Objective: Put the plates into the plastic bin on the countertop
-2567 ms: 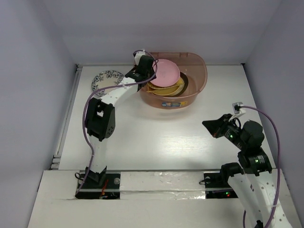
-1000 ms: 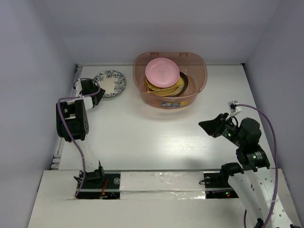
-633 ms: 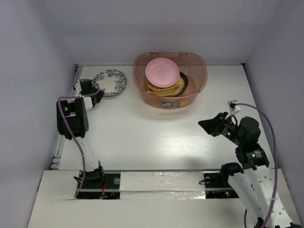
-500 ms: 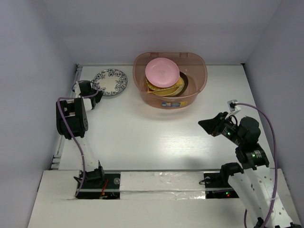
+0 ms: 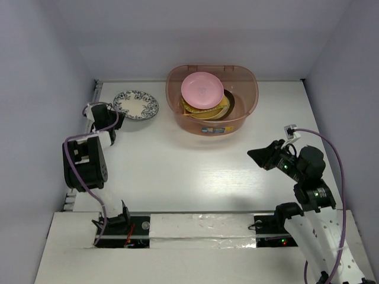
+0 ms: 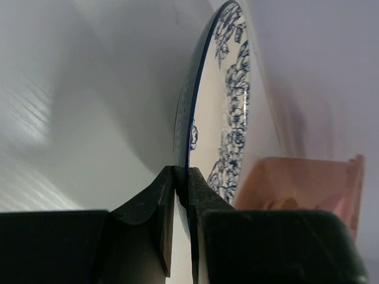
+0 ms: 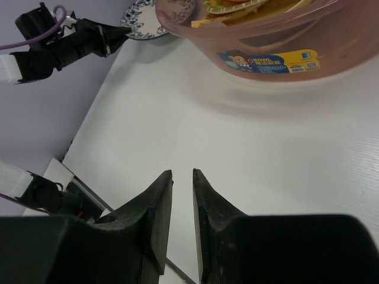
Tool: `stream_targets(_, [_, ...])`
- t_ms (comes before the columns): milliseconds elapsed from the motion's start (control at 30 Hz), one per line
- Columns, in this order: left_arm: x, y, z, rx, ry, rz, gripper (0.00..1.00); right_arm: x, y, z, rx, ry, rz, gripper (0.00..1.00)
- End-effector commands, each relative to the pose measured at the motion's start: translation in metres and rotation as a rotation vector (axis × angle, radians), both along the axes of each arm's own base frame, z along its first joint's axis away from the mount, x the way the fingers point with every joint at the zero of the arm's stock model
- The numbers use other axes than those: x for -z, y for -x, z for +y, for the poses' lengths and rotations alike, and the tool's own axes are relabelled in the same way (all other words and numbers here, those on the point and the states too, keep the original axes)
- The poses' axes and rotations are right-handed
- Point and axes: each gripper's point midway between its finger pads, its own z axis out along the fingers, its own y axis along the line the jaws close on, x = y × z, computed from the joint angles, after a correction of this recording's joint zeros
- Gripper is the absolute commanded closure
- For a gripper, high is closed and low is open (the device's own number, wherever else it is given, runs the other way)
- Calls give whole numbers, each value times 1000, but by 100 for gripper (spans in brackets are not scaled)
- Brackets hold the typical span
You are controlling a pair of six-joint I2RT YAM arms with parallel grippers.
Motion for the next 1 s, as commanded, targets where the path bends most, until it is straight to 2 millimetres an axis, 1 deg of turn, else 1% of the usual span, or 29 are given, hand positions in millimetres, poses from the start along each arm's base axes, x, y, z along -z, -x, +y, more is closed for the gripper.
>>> stream_targets(0, [-119, -7, -4, 15, -2, -326, 100, -15, 1, 1, -5, -10, -68, 74])
stream_targets(33, [-131, -5, -1, 4, -1, -351, 100, -14, 1, 1, -4, -9, -69, 74])
stream_targets(67, [-141, -2, -1, 3, -6, -373, 100, -14, 0, 0, -1, -8, -67, 74])
stream_targets(100, [-162, 4, -1, -3, -16, -419, 100, -14, 1, 1, -2, -9, -69, 74])
stream_targets(167, [-183, 11, -1, -8, -24, -463, 100, -14, 1, 1, -5, -9, -69, 74])
stream_targets(200, [-202, 19, -2, -10, -33, -505, 100, -15, 1, 1, -4, -10, -73, 74])
stream_targets(267, [-224, 26, -4, -6, -36, -557, 100, -15, 1, 1, -7, -9, -76, 74])
stream_targets(300, [-243, 33, -14, 16, -38, -601, 100, -15, 0, 1, -6, -9, -76, 74])
stream_targets(367, [-259, 37, -31, 60, -37, -638, 100, -14, -1, 2, -8, -12, -72, 74])
stream_targets(400, [-276, 37, -43, 99, -53, -667, 100, -13, -2, 2, -8, -13, -71, 74])
stream_targets(433, [-284, 37, -69, 160, -49, -677, 100, -14, -4, 3, -9, -14, -72, 74])
stream_targets(467, [-289, 36, -84, 195, -52, -683, 100, -13, -5, 2, -8, -14, -69, 74])
stream_targets(500, [-300, 32, -98, 220, -69, -698, 100, -13, -5, 3, -8, -14, -69, 74])
stream_targets(533, [-305, 34, -128, 281, -59, -707, 100, -13, -5, 3, -8, -13, -66, 74])
stream_targets(567, [-306, 32, -142, 312, -57, -705, 100, -14, -5, 2, -5, -13, -66, 74])
stream_targets(600, [-311, 26, -156, 339, -53, -711, 100, -15, -4, 1, 0, -12, -71, 74])
stream_targets(633, [-311, 23, -169, 367, -48, -709, 100, -14, -4, 0, 4, -9, -67, 74])
stream_targets(667, [-321, 25, -191, 409, -32, -730, 100, -16, -3, -1, 10, -9, -73, 74])
stream_targets(700, [-308, 17, -204, 436, -25, -701, 100, -16, -3, -1, 11, -7, -72, 74])
stream_targets(767, [-304, 13, -224, 476, -18, -690, 100, -16, -1, -1, 13, -8, -70, 74])
stream_targets(800, [-298, 9, -246, 522, -8, -674, 100, -16, -1, -2, 14, -6, -71, 74])
stream_targets(867, [-288, 5, -265, 561, -11, -648, 100, -15, -1, -2, 13, -4, -67, 74])
stream_targets(900, [-278, 2, -283, 597, -9, -623, 100, -15, -1, -1, 11, -5, -65, 74])
stream_targets(967, [-266, -2, -296, 622, -18, -595, 100, -16, -1, -1, 13, -4, -67, 74])
